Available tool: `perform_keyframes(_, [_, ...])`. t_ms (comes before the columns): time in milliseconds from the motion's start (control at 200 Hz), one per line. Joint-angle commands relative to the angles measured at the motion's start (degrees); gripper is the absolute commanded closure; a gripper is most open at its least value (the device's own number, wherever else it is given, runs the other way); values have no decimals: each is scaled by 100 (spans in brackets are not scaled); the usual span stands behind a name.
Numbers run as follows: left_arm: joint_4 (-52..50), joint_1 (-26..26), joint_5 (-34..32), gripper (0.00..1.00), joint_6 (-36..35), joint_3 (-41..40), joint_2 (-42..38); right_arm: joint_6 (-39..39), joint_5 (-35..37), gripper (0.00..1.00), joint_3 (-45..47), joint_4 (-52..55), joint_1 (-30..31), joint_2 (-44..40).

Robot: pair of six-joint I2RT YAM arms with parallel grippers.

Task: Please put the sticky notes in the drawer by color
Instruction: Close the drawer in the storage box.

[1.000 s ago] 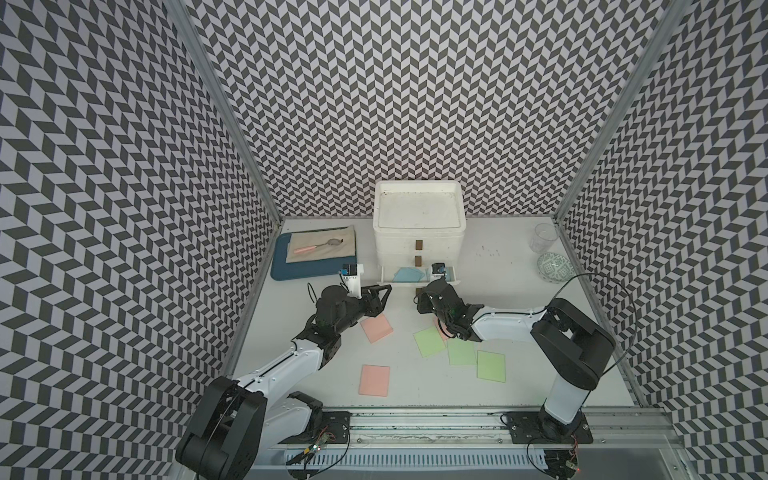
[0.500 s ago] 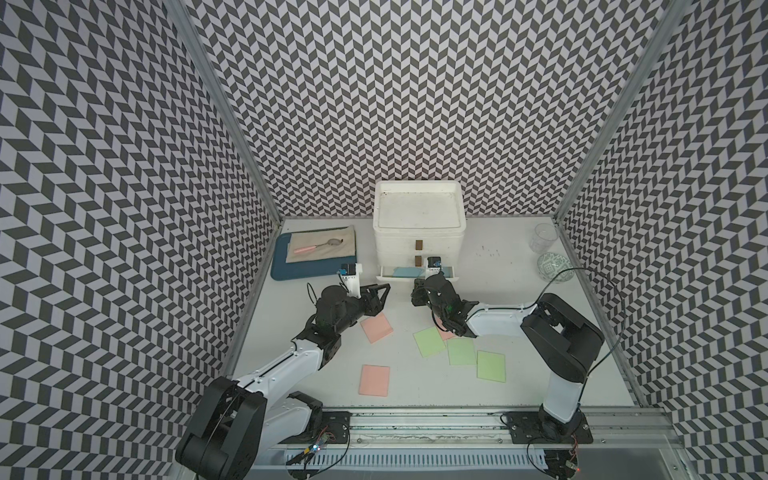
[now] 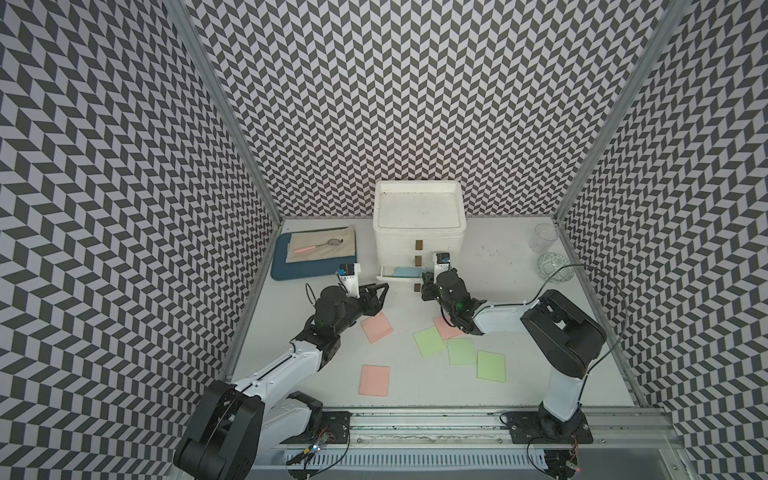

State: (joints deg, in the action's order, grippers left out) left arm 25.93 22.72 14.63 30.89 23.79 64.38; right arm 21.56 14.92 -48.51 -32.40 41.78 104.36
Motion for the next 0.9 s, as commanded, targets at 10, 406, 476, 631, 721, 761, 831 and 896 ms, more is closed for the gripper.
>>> perform_keyframes(10, [9,-17,-10,46,-75,-35,26,-175,-191,81,231,266,143,-600])
perform_keyframes(406, [31,-18,32,46,-57,-42,87,164,-700,81,341,212,46,-204])
perform_keyframes(476, [17,-17,31,46,-72,-27,75,150,-544,81,237,112,30,-74])
perform_keyframes(631, [13,-16,3,46,-100,-15,99,180,-221,81,-64,-140,25,259])
perform_keyframes(721, [14,-20,-20,46,-110,-15,118,193,2,82,-231,-269,23,445])
perform_keyframes(761, [6,-17,-25,46,-117,-11,130,228,116,82,-273,-337,10,519])
perform_keyframes(831, [3,-14,-13,46,-119,2,134,241,232,82,-366,-412,-20,639])
perform_keyframes(896, [15,-18,-25,46,-119,3,136,252,313,82,-435,-515,-53,754])
